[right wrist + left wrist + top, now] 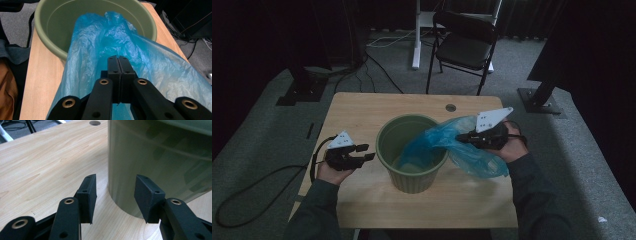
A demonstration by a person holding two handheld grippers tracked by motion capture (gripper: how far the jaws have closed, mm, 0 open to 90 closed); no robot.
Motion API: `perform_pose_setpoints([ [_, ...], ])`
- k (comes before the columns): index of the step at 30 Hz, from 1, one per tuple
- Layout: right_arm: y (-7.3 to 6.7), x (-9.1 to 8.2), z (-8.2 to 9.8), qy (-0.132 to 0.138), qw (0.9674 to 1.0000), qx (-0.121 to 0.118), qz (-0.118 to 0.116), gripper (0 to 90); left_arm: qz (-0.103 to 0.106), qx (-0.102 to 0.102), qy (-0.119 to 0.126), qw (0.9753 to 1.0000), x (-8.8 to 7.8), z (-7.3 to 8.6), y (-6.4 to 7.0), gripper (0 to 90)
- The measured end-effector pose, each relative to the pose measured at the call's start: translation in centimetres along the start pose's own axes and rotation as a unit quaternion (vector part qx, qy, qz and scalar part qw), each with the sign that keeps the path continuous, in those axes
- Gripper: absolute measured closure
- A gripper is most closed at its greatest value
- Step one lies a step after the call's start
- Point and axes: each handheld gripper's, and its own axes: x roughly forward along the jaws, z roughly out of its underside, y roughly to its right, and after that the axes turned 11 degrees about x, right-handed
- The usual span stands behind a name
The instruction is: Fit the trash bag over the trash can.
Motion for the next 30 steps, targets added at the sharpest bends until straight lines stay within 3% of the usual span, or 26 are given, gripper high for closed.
perform_pose_setpoints([
  [13, 0.0, -0.2, -2.8, 0.017, 0.9997, -0.016, 0.01, 89.7, -0.005, 0.02, 0.042, 0.9989, -2.6, -2.8, -0.2, 52.5],
  [21, 0.0, -0.2, -4.7, 0.015, 0.9993, -0.029, 0.016, 89.7, 0.016, 0.036, 0.055, 0.9977, -3.5, -4.9, -0.2, 51.3],
  [23, -0.1, -0.4, -6.0, 0.021, 0.9989, -0.037, 0.019, 89.8, 0.017, 0.037, 0.062, 0.9972, -3.7, -5.3, -0.2, 51.3],
  [30, -0.7, -0.7, -7.8, 0.038, 0.9976, -0.052, 0.027, 89.8, 0.03, 0.048, 0.069, 0.996, -3.4, -6.5, 0.1, 51.3],
])
